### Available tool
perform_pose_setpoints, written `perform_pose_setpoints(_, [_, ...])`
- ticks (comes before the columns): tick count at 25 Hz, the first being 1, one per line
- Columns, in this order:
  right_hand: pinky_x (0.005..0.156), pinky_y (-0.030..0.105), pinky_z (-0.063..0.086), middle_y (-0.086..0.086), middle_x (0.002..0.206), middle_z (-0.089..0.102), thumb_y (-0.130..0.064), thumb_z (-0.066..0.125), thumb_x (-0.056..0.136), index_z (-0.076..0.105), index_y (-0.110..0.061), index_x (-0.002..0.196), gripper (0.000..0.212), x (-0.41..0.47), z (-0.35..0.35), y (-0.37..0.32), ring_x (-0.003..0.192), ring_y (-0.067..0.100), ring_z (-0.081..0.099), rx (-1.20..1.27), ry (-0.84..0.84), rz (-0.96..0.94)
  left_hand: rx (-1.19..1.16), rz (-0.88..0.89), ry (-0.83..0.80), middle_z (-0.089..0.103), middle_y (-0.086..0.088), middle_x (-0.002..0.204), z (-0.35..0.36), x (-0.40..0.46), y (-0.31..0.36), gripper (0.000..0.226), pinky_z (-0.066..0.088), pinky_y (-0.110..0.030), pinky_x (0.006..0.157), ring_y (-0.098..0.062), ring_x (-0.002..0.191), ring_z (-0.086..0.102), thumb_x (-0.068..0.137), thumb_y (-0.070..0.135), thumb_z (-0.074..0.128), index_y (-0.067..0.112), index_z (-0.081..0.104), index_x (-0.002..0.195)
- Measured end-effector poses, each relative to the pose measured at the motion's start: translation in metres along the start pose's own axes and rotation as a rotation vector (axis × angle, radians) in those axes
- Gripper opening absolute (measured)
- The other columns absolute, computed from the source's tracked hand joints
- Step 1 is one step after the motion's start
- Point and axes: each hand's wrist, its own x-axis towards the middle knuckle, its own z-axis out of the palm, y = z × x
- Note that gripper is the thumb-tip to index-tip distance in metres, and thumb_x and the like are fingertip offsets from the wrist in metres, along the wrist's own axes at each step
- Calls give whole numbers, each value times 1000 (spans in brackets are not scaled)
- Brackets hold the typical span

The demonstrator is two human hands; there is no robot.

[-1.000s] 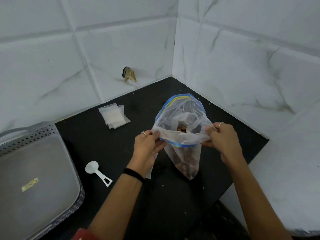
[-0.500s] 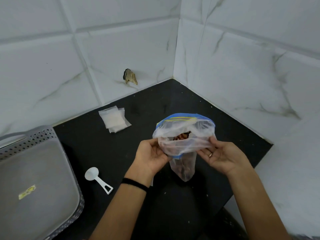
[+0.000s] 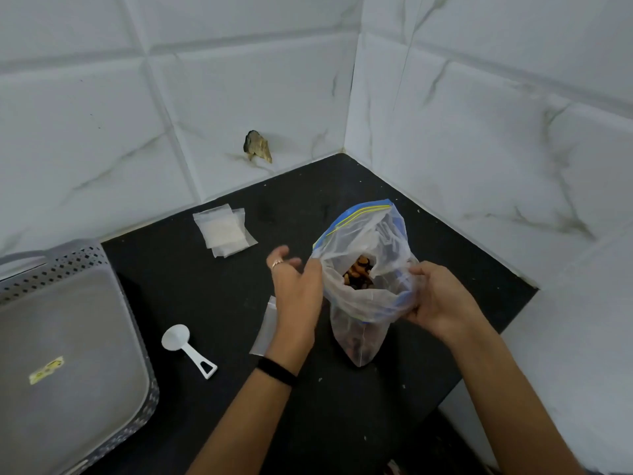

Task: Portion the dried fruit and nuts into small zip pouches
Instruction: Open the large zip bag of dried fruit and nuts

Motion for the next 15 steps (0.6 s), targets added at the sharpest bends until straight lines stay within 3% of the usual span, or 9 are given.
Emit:
perform_pose_setpoints(3, [80,44,55,16,124,52,-21,54,93,37,-21,134,45,1,-3,-1,103,30,60,-315,201,-203,466,688,11,40,-3,140,-1,-1,-3,52,36,-29,104,-17,127,41,86,8,55,20,46,136])
perform_pose_setpoints(7, [107,42,35,10,148,34,-31,67,85,18,-21,148,80,4,9,-1,134,25,37,-953,305,-880,929,1107,-84,46,-10,146,0,19,-2,41,39,-44,106,-29,133,45,84,22,69,16,62,124])
perform_pose_setpoints(10, [115,43,21,8,152,30,-38,66,85,23,-19,148,78,16,21,7,141,23,28,-1361,298,-1258,1173,1180,-127,48,-14,144,3,37,-2,52,47,-49,100,-34,130,49,79,18,76,9,59,127])
perform_pose_setpoints(12, [115,40,19,8,152,30,-36,63,88,25,-16,148,74,28,27,4,141,23,29,-1529,257,-1238,1288,1101,-178,43,-13,148,5,45,1,58,50,-47,98,-31,131,47,81,11,72,6,51,135])
perform_pose_setpoints(15, [96,32,41,7,129,53,-28,58,91,47,-14,130,43,43,35,-8,116,23,54,-1680,261,-1094,1385,1053,-195,47,-9,142,7,58,3,52,56,-39,83,-28,119,52,85,0,64,6,50,135])
